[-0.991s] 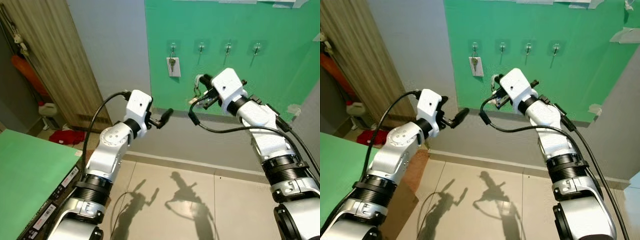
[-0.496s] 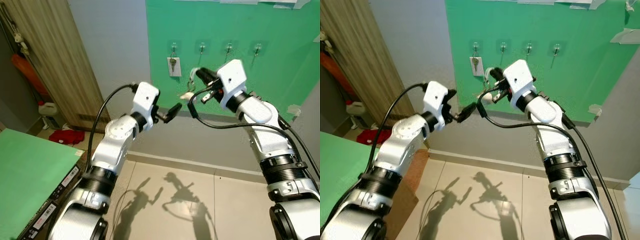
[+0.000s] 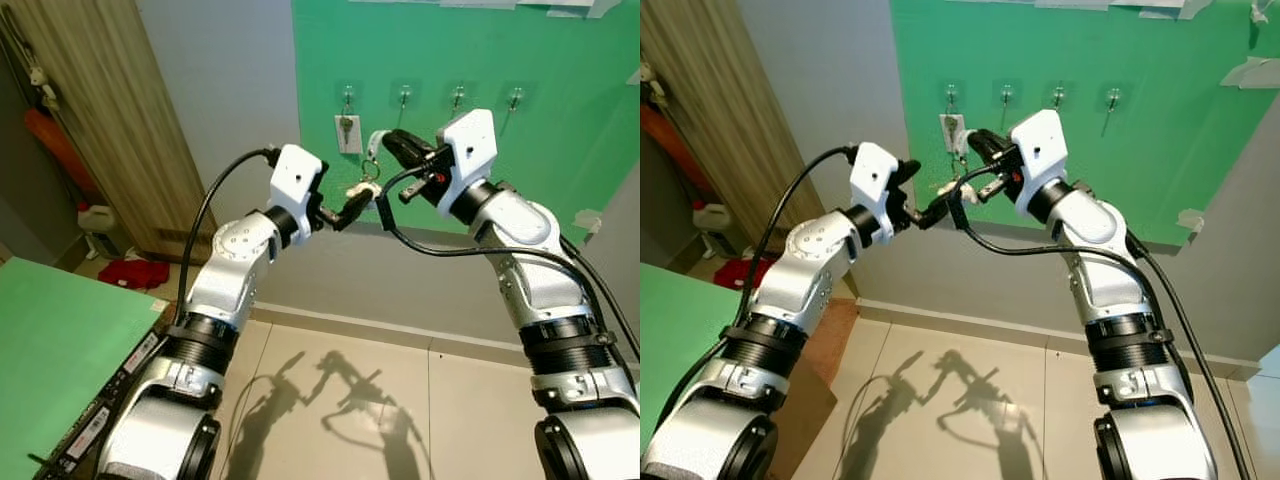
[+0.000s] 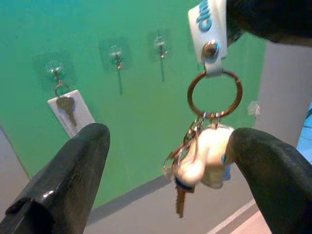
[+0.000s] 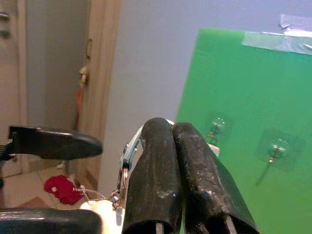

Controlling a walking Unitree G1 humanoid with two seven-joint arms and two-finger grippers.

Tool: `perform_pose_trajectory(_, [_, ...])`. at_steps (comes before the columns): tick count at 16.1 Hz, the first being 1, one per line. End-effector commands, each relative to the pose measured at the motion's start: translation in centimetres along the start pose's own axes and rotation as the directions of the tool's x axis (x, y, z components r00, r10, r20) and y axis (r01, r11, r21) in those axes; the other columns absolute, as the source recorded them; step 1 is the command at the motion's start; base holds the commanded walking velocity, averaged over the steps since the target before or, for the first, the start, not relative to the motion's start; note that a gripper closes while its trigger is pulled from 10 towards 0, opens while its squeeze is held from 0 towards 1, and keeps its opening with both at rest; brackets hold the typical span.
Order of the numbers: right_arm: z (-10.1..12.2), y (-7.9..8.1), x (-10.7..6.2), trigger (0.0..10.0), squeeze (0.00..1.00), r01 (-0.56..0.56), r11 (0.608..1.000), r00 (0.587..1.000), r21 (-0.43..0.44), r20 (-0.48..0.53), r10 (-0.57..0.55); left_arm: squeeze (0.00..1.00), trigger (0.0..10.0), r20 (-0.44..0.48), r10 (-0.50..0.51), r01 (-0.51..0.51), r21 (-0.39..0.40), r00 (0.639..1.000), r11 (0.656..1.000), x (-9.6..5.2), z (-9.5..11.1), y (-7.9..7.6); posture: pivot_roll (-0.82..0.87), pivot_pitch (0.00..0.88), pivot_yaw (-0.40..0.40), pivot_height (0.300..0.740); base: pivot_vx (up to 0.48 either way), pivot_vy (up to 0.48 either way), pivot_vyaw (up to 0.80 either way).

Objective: Hang keys on a hook

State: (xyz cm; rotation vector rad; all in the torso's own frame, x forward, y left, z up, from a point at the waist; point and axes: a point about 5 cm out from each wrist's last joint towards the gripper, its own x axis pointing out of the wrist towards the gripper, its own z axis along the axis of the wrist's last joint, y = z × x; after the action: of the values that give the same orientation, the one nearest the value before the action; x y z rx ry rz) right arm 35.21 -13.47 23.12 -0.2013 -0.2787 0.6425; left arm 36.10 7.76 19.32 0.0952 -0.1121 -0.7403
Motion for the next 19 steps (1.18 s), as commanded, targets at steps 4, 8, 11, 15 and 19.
perform_pose_trajectory(4, [0.7,0.8,-0.2,0.0,0.00,-0.071,0.991,0.997,0.115,0.038,0.067,0.00,8.3,0.036,-0.037,0.037,-0.007,0.999,0.999,-0.2,0.9,0.6,-0.20,0.000,0.108,0.740,0.000,0.000,0.00])
perform_pose_trajectory(8, [0.7,1.2,-0.7,0.0,0.00,-0.116,0.981,0.993,0.158,0.032,0.113,0.00,10.0,0.051,-0.054,0.054,0.010,0.997,0.998,-0.1,1.5,0.7,-0.20,0.000,0.108,0.740,0.000,0.000,0.00])
perform_pose_trajectory(11, [0.6,1.4,-0.9,0.0,0.00,-0.136,0.975,0.991,0.174,0.021,0.135,0.00,10.0,0.058,-0.066,0.065,0.015,0.996,0.998,-0.1,1.7,0.7,-0.20,0.000,0.107,0.740,0.000,0.000,0.00])
perform_pose_trajectory(15, [0.6,1.5,-1.2,0.0,0.00,-0.158,0.966,0.987,0.203,0.020,0.157,0.00,10.0,0.089,-0.107,0.105,0.028,0.990,0.994,-0.1,2.4,0.3,-0.21,0.000,0.108,0.740,0.000,0.000,0.00])
perform_pose_trajectory(19, [0.2,1.1,-1.4,0.0,0.00,-0.138,0.966,0.990,0.221,0.003,0.140,0.00,10.0,0.094,-0.152,0.149,0.038,0.984,0.988,-0.4,2.7,0.0,-0.21,0.000,0.109,0.740,0.000,0.000,0.00])
